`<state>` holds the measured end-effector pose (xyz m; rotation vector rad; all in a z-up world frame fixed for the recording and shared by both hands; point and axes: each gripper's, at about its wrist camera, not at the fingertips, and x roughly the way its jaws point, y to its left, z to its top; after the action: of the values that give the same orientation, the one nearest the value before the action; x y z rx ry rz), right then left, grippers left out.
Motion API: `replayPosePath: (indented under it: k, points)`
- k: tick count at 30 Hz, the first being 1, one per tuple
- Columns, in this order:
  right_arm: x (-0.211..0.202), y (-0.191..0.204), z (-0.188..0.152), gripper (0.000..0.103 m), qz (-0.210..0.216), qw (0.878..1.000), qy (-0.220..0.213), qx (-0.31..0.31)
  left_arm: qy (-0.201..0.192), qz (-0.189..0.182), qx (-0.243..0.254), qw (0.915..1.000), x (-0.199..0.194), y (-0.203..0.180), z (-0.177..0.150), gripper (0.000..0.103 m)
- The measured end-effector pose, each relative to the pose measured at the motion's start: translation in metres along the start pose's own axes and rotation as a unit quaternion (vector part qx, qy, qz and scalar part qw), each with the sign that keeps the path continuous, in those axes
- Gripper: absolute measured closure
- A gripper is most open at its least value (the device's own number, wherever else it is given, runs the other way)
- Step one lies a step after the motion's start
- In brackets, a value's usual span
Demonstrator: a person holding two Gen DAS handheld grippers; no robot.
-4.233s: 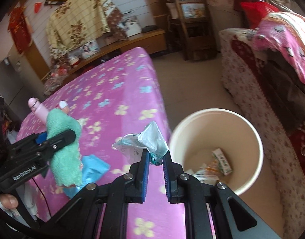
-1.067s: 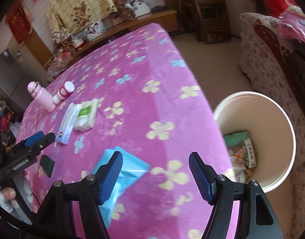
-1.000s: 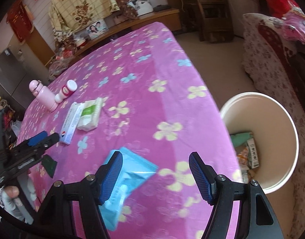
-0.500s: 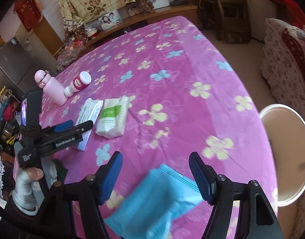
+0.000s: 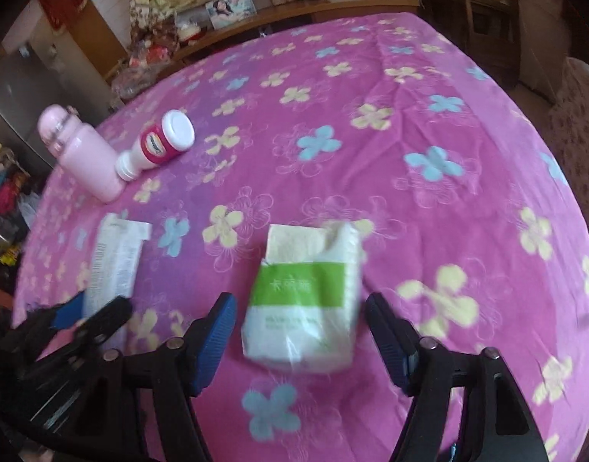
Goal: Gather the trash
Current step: 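Return to the table and grasp the white medicine box with the left gripper, then grasp the green-white tissue pack with the right gripper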
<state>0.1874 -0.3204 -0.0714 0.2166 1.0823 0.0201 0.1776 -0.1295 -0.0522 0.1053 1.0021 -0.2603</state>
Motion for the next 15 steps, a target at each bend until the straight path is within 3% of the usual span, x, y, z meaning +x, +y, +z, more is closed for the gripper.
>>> replayPosePath:
  k: [2,4,6,15]
  points:
    - [0.0,0.003,-0.001,0.029,-0.012,1.0,-0.003,-0.016,-0.002,-0.003,0.0,1.0,-0.002,-0.001,-0.001,0.055]
    - [-0.005,0.002,-0.007,0.051,-0.02,0.999,-0.011,-0.029,-0.006,-0.005,0.002,1.0,-0.005,-0.004,-0.002,0.055]
    - [-0.011,-0.001,-0.012,0.058,-0.013,0.999,-0.014,-0.034,-0.01,-0.008,0.004,0.9999,-0.009,-0.009,-0.004,0.055]
    - [-0.079,-0.031,-0.044,0.061,0.023,0.998,-0.053,-0.026,-0.032,-0.019,0.028,0.9989,-0.037,-0.05,-0.012,0.055]
